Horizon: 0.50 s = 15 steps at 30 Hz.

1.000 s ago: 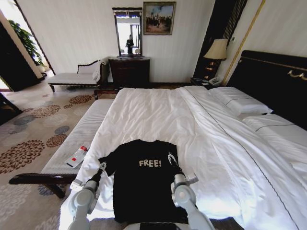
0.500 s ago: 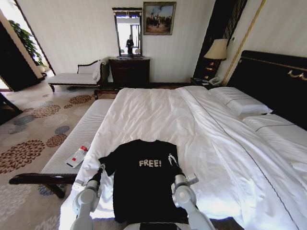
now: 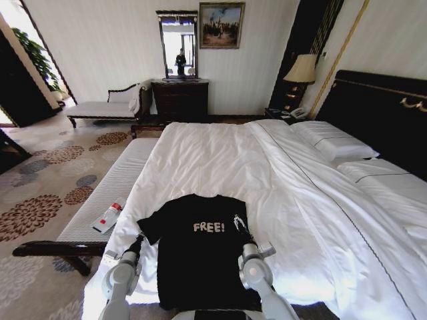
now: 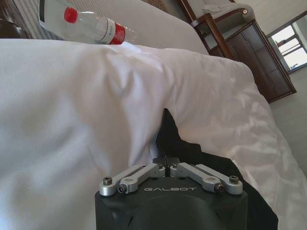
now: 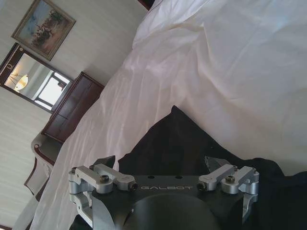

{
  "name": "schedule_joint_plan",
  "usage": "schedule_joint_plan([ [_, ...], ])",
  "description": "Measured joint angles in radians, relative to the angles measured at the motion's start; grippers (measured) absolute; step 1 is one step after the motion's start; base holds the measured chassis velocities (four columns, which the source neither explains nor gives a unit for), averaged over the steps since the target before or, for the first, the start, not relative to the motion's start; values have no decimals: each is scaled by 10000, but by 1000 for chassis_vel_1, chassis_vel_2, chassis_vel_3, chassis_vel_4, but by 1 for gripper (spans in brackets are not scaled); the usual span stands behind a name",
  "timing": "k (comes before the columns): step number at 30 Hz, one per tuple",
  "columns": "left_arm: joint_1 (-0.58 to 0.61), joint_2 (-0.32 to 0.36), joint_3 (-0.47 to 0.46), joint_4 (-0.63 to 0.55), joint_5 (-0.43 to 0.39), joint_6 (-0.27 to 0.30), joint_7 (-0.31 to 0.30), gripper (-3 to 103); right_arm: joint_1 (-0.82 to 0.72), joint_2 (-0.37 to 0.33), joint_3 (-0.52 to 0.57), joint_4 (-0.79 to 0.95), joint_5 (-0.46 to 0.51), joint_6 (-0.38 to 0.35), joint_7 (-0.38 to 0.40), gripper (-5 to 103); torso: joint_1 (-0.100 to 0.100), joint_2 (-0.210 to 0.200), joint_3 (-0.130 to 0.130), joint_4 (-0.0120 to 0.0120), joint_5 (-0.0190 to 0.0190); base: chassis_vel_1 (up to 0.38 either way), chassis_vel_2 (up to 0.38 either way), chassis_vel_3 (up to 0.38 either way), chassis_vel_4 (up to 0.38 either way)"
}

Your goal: Fold the clothes on the bed.

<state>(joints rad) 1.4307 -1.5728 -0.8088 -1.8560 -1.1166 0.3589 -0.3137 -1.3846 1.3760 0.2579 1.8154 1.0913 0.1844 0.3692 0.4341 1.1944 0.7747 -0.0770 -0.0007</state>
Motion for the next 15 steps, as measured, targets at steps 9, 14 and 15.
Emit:
schedule_joint_plan([
  [9, 270, 196, 76, -861, 257, -36, 69, 0, 10, -6, 23, -49, -3, 32, -20, 100, 0, 0, 0, 0, 0, 0, 0, 0, 0],
  [14, 532, 290, 498, -1508, 1276, -180, 451, 0, 46, 9, 14, -93, -2, 40, -44, 100, 0, 0, 0, 1, 1, 0, 0, 0, 0],
  [15, 566, 288, 633, -1620, 1510, -234, 542, 0, 58, 14, 5, -111, -2, 41, -48, 100, 0, 0, 0, 1, 1, 0, 0, 0, 0],
])
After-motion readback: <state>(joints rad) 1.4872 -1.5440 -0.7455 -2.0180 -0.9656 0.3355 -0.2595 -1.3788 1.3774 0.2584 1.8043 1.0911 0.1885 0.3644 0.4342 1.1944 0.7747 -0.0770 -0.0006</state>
